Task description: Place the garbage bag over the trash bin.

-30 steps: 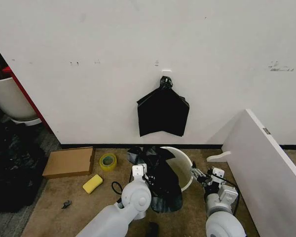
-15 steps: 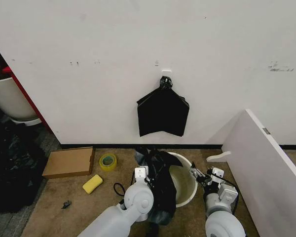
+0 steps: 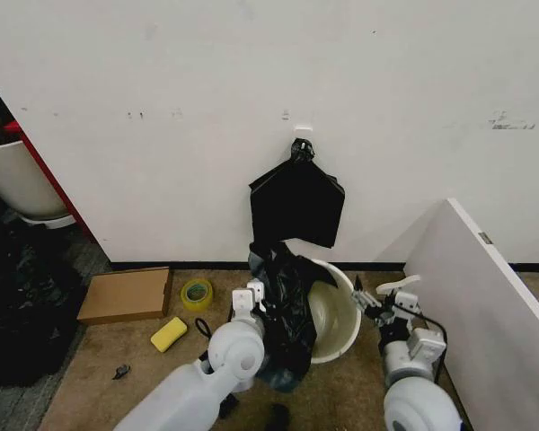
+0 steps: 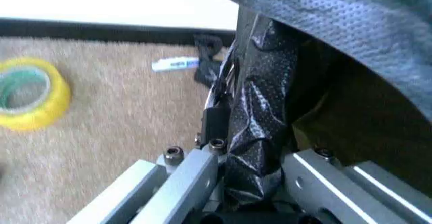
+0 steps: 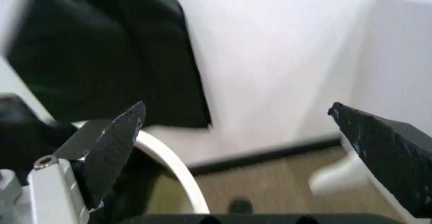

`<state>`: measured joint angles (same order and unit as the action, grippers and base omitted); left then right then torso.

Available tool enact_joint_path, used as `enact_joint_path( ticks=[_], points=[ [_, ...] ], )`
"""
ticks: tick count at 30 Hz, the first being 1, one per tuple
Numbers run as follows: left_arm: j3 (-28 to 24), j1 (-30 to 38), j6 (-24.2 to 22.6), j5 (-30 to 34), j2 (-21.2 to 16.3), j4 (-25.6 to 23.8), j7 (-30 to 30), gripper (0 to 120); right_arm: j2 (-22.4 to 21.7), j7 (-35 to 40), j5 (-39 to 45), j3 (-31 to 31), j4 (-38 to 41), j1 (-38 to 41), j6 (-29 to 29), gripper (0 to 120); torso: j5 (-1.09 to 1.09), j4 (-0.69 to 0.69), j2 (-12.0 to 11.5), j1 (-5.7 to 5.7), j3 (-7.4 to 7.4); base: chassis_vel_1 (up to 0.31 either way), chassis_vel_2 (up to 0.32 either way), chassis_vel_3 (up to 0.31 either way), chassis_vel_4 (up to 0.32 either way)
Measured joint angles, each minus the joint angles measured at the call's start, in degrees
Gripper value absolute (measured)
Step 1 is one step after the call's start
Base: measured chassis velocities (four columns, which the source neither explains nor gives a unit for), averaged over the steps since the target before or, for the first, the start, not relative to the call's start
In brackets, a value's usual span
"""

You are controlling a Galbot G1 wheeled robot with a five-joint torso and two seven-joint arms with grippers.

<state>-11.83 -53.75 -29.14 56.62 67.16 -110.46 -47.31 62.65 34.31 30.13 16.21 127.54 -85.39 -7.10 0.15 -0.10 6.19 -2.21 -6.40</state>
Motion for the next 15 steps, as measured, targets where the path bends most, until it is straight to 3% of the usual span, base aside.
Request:
enact_joint_path(
  ticks=[7, 13, 15],
  points=[
    [-1.1, 1.3, 0.2, -2.8, -0.4, 0.8, 0.9, 0, -4.2, -4.5, 2.9, 2.7, 4.7, 1.1, -0.9, 100, 0.01, -0.01, 0.0, 0.0, 0.0, 0.0, 0.0, 0.0, 0.0],
    [-5.7, 4.2, -0.2, -6.4, 0.0, 3.1, 1.6, 0, -16.2, -12.6, 14.1, 4.6, 9.7, 4.5, -8.2, 100, -0.01, -0.02, 0.0, 0.0, 0.0, 0.0, 0.0, 0.0, 0.0],
    [-6.4, 4.6, -0.3, -7.0, 0.0, 3.3, 1.7, 0, -18.1, -13.7, 16.1, 3.6, 9.9, 5.8, -10.1, 100, 0.0, -0.01, 0.0, 0.0, 0.0, 0.0, 0.0, 0.0, 0.0]
  ],
)
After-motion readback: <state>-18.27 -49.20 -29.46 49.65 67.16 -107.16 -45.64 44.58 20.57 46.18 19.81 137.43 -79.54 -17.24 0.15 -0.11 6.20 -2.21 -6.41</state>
